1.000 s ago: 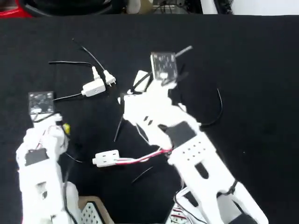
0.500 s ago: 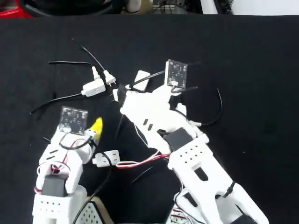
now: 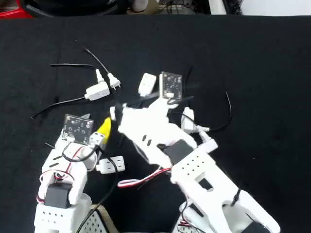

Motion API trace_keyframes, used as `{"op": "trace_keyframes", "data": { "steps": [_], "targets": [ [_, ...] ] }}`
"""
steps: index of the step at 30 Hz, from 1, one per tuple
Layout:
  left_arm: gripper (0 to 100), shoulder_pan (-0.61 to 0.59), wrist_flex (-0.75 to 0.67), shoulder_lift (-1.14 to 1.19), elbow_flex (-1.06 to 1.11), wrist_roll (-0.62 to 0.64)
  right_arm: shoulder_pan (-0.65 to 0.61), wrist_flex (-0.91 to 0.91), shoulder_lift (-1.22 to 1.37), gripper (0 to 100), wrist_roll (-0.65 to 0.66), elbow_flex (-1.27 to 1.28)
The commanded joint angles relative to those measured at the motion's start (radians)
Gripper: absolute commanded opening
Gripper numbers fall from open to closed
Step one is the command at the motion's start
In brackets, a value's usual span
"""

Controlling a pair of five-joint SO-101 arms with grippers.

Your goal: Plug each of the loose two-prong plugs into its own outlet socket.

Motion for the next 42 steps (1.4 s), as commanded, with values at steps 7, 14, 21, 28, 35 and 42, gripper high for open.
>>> {"op": "trace_keyframes", "data": {
  "steps": [7, 14, 21, 28, 35, 42],
  "targets": [
    [20, -0.039, -0.14, -0.005, 0.082, 0.008, -0.08, 0.098, -0.018, 1.1, 0.012, -0.048],
    [20, -0.041, -0.14, -0.005, 0.081, 0.008, -0.098, 0.127, -0.018, 1.1, 0.043, -0.045],
    [20, -0.077, -0.141, -0.005, 0.082, 0.009, -0.144, 0.222, -0.018, 1.1, 0.092, -0.074],
    [20, -0.137, -0.066, -0.003, 0.07, 0.005, -0.006, 0.216, -0.018, 1.1, 0.127, -0.099],
    [20, -0.087, 0.006, -0.003, 0.05, 0.0, 0.012, 0.091, -0.025, 1.1, 0.126, -0.151],
    [20, -0.038, 0.009, -0.003, 0.05, 0.006, -0.106, -0.023, -0.025, 1.1, 0.126, -0.036]
  ]
}}
